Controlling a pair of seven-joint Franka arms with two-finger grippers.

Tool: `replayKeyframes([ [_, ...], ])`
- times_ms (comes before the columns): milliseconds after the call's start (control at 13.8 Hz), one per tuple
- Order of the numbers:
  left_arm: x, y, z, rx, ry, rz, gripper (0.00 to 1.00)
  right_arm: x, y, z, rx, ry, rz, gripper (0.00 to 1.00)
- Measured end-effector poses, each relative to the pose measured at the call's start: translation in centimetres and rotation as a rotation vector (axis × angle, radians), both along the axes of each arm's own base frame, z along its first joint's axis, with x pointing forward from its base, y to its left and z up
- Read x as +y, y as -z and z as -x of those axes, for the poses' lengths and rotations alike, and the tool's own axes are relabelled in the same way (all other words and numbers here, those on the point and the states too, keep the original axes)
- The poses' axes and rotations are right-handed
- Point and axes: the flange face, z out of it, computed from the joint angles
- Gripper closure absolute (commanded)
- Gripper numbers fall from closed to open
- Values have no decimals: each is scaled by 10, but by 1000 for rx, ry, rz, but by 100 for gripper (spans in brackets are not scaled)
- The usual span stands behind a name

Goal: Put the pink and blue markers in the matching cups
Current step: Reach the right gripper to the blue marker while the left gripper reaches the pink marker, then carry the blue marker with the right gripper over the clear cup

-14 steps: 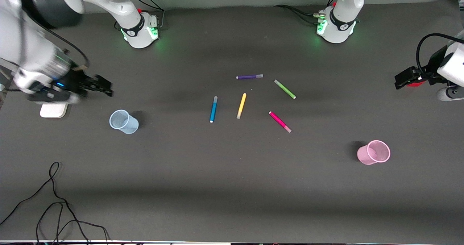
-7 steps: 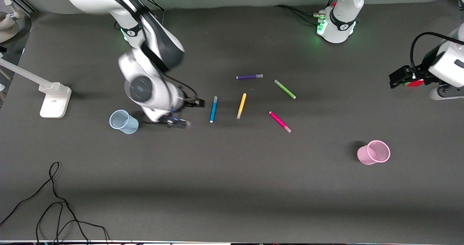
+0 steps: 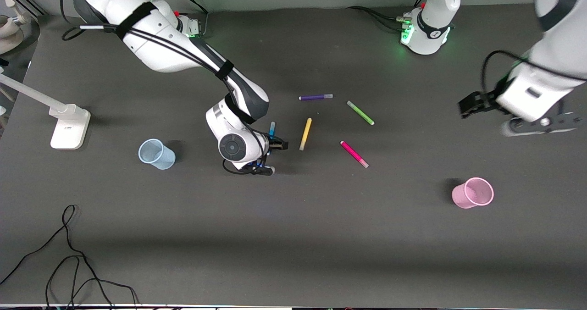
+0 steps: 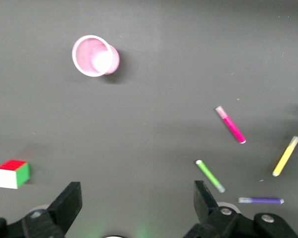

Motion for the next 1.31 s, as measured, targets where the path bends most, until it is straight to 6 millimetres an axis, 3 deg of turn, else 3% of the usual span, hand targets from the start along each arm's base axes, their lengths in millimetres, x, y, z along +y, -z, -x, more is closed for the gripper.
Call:
replayKeyframes([
  [145, -45, 25, -5, 19, -44, -3, 0, -2, -1, -3, -11, -7, 7, 35],
  [218, -69, 43, -7, 25, -68, -4, 0, -3, -1, -5, -25, -21, 19, 35],
  [436, -140, 117, -14, 69, -135, -11, 0, -8, 6, -7, -39, -40, 42, 35],
  [509, -159, 147, -15, 91, -155, -16, 1, -10, 9, -7, -42, -37, 43, 41],
  [655, -185, 202, -15, 131, -200, -31, 2, -11, 15, -9, -54, -30, 37, 72],
  [873, -192, 268, -7, 162, -234, -33, 9, -11, 17, -9, -55, -29, 36, 100],
  [1091, -186, 321, 12, 138, -266, -9, 9, -10, 16, -9, -58, -28, 35, 100],
  [1309, -190, 341, 26, 121, -319, -4, 13, -13, 8, -17, -76, -18, 28, 100],
])
